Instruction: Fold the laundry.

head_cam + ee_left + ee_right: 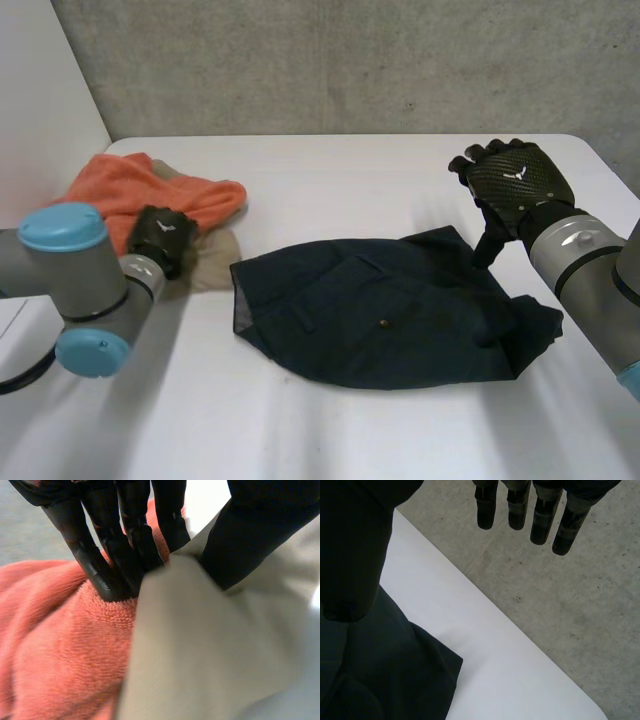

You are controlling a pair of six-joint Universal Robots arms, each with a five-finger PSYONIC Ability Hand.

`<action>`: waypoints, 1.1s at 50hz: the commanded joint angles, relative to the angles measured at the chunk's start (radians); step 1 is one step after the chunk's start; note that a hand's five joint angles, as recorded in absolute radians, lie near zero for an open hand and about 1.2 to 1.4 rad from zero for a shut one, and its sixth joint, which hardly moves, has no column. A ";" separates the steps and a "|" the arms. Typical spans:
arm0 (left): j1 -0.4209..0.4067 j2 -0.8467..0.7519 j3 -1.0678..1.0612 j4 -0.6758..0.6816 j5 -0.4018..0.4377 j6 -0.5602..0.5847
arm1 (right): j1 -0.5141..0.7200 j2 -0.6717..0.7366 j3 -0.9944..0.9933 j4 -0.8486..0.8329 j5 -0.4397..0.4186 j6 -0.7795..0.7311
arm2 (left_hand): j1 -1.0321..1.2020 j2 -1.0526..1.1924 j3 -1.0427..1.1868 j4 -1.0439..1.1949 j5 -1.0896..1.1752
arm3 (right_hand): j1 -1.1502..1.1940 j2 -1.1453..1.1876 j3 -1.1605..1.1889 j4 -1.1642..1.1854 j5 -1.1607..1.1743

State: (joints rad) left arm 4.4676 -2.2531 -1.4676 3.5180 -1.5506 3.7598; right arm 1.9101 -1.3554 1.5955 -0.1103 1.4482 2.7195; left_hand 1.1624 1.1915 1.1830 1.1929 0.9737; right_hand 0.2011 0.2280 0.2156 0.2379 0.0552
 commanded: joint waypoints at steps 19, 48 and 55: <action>0.283 0.109 -0.025 0.173 -0.103 0.258 | 0.012 -0.001 0.001 -0.002 0.000 -0.007 | 0.234 0.205 0.213 0.203 0.248 | -0.027 -0.053 -0.041 -0.063 -0.055; -0.147 0.543 -0.240 -0.006 -0.079 -0.030 | -0.003 -0.014 -0.031 0.110 -0.015 -0.053 | -0.955 -0.984 -0.975 -0.985 -0.941 | -0.027 -0.053 -0.041 -0.063 -0.055; -0.277 0.485 -0.227 -0.140 0.012 -0.144 | -0.003 -0.013 -0.055 0.316 -0.048 -0.187 | -0.934 -0.963 -0.955 -0.965 -0.920 | -0.027 -0.053 -0.041 -0.063 -0.055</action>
State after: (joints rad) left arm 4.2767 -1.7132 -1.7058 3.4734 -1.6021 3.6958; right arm 1.9058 -1.3689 1.5531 0.0694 1.4243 2.6241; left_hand 0.2377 0.2279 0.2403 0.2306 0.0515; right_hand 0.2017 0.2280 0.2156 0.2379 0.0552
